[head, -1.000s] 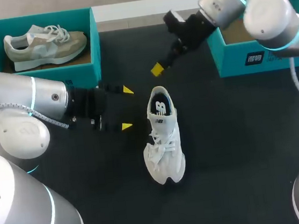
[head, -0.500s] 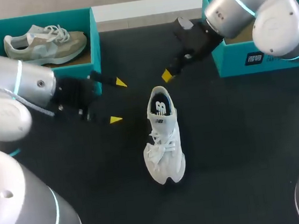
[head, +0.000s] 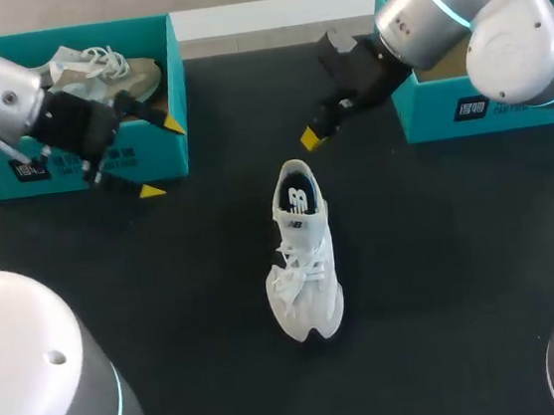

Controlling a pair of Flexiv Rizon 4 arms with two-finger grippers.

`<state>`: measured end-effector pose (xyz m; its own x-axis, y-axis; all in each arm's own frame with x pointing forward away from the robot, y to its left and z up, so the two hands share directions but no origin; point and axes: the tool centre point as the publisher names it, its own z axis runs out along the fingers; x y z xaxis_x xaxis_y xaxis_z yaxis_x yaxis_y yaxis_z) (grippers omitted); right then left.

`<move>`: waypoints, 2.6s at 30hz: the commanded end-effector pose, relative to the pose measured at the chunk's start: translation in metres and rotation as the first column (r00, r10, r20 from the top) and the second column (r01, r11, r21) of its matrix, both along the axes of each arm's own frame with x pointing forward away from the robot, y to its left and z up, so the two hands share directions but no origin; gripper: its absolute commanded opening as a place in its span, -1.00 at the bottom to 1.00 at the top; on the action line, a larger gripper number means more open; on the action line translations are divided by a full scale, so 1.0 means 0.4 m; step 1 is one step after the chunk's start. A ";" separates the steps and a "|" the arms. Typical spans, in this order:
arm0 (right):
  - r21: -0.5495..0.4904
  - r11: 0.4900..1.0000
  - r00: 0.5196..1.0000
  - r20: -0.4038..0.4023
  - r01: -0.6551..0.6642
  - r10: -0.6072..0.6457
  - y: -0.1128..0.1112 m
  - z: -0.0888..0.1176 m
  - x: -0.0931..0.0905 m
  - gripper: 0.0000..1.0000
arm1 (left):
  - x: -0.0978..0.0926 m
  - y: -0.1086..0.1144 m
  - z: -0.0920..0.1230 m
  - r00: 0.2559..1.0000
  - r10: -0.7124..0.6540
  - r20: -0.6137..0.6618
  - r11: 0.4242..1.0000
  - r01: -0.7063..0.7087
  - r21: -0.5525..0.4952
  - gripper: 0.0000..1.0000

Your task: Take the shoe out of the shoebox, open the shoe tongue, remove and reinsert the insole, then place the shoe into the shoebox

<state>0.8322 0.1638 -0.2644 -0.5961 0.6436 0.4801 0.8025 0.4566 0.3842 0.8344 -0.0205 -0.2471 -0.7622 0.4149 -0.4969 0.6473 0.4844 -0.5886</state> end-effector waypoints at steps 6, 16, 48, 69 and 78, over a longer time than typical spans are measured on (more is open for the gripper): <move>-0.211 0.811 0.836 0.187 0.546 -0.515 0.064 -0.133 0.003 -1.00 | -0.020 0.027 0.021 1.000 0.007 0.008 1.000 -0.007 -0.001 1.00; -0.227 0.730 0.764 0.210 0.645 -0.610 0.069 -0.166 -0.020 -1.00 | -0.020 0.027 0.021 1.000 0.007 0.008 1.000 -0.007 -0.001 1.00; -0.427 0.700 0.797 0.089 0.572 -0.597 0.068 -0.235 -0.095 -1.00 | -0.020 0.027 0.021 1.000 0.007 0.008 1.000 -0.007 -0.001 1.00; -0.464 0.703 0.833 0.164 0.538 -0.529 0.062 -0.270 -0.058 -1.00 | -0.020 0.027 0.021 1.000 0.007 0.008 1.000 -0.007 -0.001 1.00; -0.532 0.663 0.850 0.309 0.527 -0.427 0.071 -0.269 -0.015 -1.00 | -0.020 0.027 0.021 1.000 0.007 0.008 1.000 -0.007 -0.001 1.00</move>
